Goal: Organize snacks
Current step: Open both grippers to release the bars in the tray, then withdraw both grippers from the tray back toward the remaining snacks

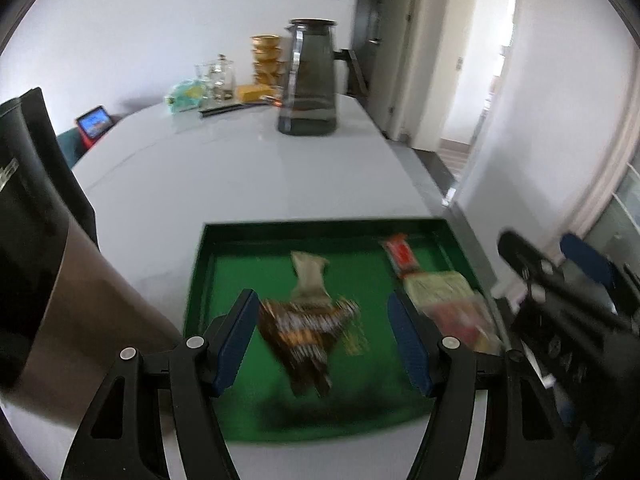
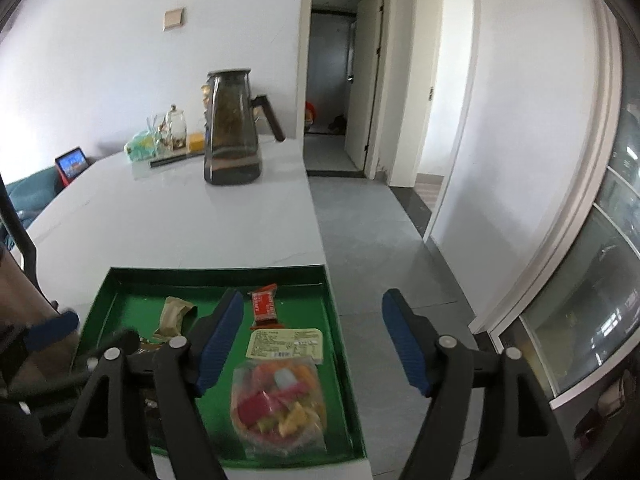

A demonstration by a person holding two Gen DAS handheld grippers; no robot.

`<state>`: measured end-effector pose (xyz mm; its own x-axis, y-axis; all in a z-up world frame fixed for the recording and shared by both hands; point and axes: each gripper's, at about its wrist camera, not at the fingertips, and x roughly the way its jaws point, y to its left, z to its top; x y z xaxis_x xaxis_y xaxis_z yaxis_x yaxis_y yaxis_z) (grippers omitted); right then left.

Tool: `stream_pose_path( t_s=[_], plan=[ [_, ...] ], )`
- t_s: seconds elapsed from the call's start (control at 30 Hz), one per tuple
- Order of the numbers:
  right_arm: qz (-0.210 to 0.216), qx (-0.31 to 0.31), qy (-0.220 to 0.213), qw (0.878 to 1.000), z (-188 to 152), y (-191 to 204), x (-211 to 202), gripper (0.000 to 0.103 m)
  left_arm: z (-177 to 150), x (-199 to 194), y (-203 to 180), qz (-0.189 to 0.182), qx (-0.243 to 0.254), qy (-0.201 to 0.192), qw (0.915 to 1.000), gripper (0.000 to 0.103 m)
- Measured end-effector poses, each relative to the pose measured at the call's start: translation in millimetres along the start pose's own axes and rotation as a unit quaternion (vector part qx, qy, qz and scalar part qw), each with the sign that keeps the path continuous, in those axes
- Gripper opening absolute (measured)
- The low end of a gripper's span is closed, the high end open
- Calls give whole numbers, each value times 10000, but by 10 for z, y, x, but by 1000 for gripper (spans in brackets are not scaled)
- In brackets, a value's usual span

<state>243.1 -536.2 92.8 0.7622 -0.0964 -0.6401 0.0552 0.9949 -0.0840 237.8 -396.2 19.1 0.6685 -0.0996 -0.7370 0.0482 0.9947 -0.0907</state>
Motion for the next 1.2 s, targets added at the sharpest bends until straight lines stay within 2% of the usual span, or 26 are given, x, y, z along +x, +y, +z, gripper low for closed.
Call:
stream_pose_path(
  t_s=[0.17,0.37,0.6,0.8,0.87,1.2],
  plan=[
    [-102,29,-93,9999,-98,-45,-321,76,-227,-313,-28,-402,324,45,9987,61],
    [-139,159,-53,9998,-391,-29,-759,76,-492,-687,92,-801,783,60,9937,61],
    [-364,158,-99,9992,-701,159,-1354,76,-752,-1208,676,-1012,1161,-42,9881,64],
    [-615,279,-260,9974,-766,446,-1889,76,-820,-1613,1439,-865,1141,-301,9892,67],
    [-615,228,-263,9975,-809,623,-2022,77,-858,-1733,1808,-684,1068,-377,9912,67],
    [-43,-221,-71,9997,-1115,1855,-2366,77,-1083,-2082,3421,258,648,-302,9971,67]
  ],
)
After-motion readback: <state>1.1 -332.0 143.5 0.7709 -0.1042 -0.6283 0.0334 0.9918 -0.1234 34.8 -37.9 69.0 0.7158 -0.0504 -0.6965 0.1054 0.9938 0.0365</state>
